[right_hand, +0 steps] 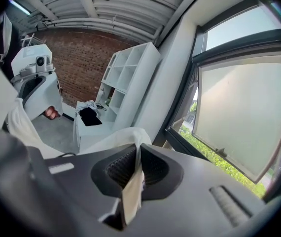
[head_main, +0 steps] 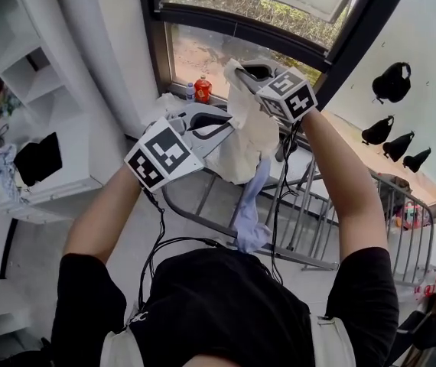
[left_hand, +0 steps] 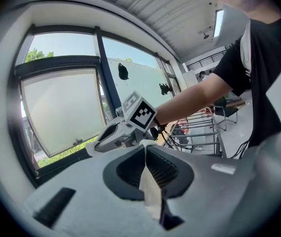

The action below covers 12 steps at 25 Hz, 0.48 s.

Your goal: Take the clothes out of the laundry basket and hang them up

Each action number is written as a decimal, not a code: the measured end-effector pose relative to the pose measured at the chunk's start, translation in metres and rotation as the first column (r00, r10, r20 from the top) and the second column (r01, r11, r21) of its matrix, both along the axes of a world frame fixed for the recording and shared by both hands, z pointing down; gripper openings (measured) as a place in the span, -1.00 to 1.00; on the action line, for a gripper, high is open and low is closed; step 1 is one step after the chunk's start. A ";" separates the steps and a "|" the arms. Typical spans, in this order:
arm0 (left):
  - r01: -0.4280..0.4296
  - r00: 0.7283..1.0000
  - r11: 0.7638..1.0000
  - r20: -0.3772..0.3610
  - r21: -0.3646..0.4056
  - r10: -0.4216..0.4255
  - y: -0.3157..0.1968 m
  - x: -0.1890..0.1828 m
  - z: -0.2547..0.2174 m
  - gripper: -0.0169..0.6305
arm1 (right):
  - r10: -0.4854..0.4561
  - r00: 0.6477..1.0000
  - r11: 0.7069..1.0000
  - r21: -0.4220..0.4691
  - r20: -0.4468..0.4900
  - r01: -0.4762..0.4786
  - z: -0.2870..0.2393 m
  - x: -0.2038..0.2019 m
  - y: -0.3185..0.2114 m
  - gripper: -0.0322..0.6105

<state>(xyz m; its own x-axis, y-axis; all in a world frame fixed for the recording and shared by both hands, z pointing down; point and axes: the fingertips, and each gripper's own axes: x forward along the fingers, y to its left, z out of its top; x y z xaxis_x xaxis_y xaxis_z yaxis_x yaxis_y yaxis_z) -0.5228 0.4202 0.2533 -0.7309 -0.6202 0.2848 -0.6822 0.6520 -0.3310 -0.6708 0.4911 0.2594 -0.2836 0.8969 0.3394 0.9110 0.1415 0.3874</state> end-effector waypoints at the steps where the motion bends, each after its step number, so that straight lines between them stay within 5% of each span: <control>1: 0.003 1.000 1.000 0.016 0.007 -0.004 0.003 0.003 -0.008 -0.90 | -0.020 1.000 1.000 -0.017 0.009 0.020 -0.011 0.004 0.009 -0.82; 8: -0.003 0.984 0.999 0.178 0.045 -0.005 0.014 0.029 -0.075 -0.90 | -0.185 0.977 0.964 -0.176 0.105 0.201 -0.119 0.052 0.065 -0.82; 12: -0.023 0.978 0.999 0.207 0.047 0.013 0.013 0.035 -0.087 -0.90 | -0.195 0.974 0.958 -0.188 0.118 0.215 -0.131 0.056 0.070 -0.82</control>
